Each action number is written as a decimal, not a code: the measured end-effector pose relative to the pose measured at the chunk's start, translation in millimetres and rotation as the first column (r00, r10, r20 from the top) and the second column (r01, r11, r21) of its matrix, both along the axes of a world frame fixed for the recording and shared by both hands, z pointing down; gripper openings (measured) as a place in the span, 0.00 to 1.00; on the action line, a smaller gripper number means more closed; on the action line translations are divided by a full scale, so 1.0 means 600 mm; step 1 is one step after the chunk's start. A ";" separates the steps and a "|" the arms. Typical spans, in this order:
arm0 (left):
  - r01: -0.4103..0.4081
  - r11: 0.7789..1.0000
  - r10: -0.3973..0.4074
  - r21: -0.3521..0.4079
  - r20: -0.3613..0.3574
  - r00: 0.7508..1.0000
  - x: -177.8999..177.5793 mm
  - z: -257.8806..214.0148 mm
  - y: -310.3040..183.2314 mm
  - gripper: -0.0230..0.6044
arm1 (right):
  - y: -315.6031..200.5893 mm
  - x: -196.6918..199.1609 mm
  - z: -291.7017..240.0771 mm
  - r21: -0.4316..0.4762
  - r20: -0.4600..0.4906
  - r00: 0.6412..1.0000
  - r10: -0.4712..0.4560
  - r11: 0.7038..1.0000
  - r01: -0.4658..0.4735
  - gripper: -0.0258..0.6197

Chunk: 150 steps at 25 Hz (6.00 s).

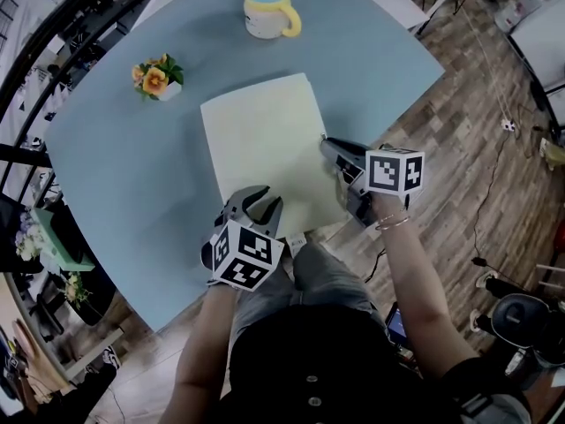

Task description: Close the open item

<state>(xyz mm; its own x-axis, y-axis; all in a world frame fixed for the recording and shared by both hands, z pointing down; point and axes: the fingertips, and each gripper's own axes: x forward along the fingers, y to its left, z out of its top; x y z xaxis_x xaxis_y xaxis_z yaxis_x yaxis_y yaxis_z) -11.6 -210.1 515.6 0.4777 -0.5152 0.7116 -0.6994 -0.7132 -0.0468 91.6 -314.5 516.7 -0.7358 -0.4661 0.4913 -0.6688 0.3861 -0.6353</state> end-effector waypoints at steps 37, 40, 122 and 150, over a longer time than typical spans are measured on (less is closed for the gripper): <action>-0.017 1.000 0.017 -0.019 0.012 1.000 0.002 0.005 0.000 0.21 | 0.000 -0.007 0.020 0.191 -0.437 0.894 -0.104 0.960 0.205 0.17; -0.016 1.000 0.017 -0.024 0.015 1.000 0.003 0.005 0.000 0.21 | 0.000 -0.010 0.018 0.209 -0.501 0.857 -0.120 0.944 0.254 0.17; 0.261 0.944 -0.169 0.201 -0.385 0.907 -0.053 -0.230 -0.016 0.20 | 0.125 -0.125 -0.272 0.530 -0.346 0.889 -0.301 0.718 0.450 0.12; 0.258 0.954 -0.159 0.155 -0.469 0.869 -0.043 -0.222 0.029 0.07 | 0.175 -0.144 -0.249 0.573 -0.188 0.953 -0.236 0.762 0.301 0.05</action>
<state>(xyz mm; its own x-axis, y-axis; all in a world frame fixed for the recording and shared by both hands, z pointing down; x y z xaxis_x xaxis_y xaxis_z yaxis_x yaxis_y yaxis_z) -37.3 -192.8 382.4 0.5826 -0.7493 0.3149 -0.8116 -0.5568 0.1765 5.4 -209.5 367.1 -0.8379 -0.4781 0.2632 -0.5266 0.8350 -0.1596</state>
